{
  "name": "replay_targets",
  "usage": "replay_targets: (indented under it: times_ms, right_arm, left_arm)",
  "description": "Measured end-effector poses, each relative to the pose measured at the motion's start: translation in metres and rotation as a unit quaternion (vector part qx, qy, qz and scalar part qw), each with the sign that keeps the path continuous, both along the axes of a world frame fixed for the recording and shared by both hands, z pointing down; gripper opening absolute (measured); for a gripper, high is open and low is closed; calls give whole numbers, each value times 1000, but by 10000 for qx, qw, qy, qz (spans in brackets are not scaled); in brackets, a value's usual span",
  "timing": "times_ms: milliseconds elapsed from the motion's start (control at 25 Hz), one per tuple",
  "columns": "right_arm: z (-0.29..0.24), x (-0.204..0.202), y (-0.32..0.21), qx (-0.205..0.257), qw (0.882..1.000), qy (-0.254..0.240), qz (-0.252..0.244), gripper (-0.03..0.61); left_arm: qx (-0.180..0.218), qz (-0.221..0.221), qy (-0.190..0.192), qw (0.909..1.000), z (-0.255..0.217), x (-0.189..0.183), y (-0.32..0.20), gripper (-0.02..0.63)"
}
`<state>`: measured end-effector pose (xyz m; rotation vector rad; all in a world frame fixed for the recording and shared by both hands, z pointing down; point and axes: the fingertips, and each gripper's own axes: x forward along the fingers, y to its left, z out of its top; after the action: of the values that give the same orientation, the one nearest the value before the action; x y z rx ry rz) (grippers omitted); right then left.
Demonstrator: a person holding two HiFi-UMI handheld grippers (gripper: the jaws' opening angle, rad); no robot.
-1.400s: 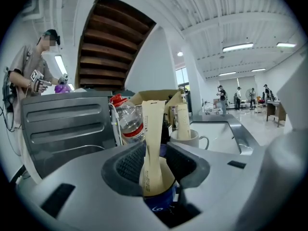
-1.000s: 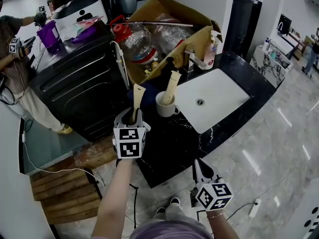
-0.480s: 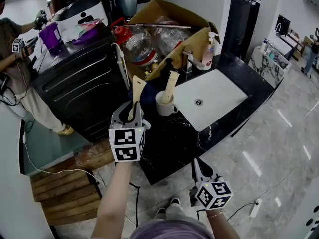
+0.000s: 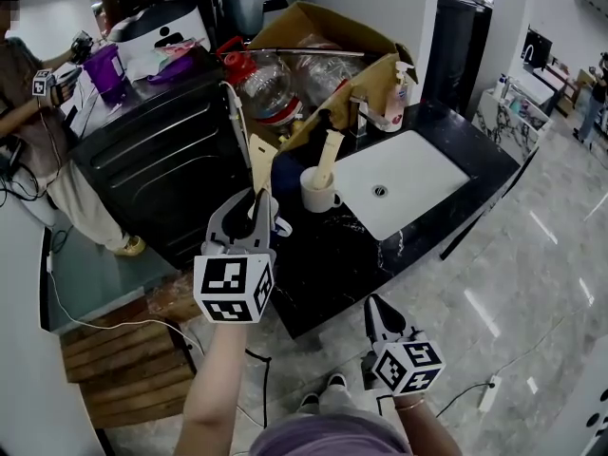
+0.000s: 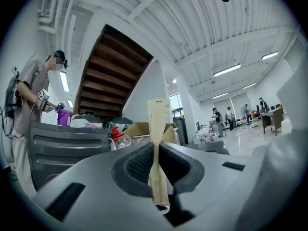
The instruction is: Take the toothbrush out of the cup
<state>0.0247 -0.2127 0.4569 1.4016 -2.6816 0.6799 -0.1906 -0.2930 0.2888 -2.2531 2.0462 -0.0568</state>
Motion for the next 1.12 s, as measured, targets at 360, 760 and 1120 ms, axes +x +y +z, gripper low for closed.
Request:
replay_targets:
  times_ms: [360, 760, 1120]
  right_arm:
    - [-7, -5, 22, 67, 9999, -33, -74, 2]
    - [-3, -1, 42, 24, 10000, -1, 16, 2]
    - [-2, 13, 46, 7, 9997, -23, 259, 2]
  left_arm:
    - [-536, 453, 42, 9975, 32, 32, 44, 35]
    - [-1127, 584, 23, 9919, 77, 36, 65, 35]
    - [-1743, 808, -273, 9810, 117, 52, 61, 35]
